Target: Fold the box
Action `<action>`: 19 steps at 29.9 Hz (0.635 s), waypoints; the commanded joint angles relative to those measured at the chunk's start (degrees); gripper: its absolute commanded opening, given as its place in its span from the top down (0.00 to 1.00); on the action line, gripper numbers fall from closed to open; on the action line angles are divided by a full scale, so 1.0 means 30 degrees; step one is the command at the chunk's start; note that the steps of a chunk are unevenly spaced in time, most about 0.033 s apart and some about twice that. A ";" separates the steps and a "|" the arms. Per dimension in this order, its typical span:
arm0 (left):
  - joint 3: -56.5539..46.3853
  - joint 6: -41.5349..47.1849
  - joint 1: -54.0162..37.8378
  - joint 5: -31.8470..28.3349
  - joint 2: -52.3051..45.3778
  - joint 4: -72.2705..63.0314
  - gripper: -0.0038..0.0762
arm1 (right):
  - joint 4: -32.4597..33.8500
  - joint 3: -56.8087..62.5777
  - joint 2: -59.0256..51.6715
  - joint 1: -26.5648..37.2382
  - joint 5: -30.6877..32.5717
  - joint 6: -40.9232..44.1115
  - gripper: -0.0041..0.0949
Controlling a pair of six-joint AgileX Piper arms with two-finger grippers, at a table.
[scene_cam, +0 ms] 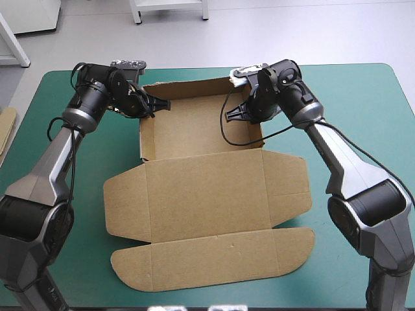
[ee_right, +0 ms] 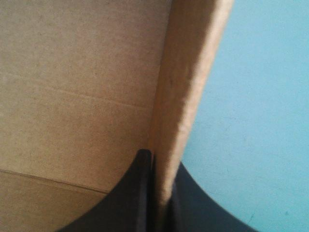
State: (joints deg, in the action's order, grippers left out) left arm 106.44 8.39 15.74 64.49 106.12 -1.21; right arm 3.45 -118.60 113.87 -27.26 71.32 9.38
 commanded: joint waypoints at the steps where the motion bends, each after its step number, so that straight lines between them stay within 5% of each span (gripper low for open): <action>1: 0.0931 -0.0442 0.0430 -0.0885 -0.0427 -0.0822 0.96 | -0.0889 -0.0285 -0.0696 -0.0409 0.0030 -0.0868 0.96; 19: 0.1041 -0.0554 0.0430 -0.0164 0.2416 -0.0934 0.96 | -0.1150 -0.0252 0.1579 -0.0372 0.0030 -0.0868 0.96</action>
State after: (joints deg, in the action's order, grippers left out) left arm 108.03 8.45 15.74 66.32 115.06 0.00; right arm 2.80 -117.91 120.61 -27.46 71.27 9.58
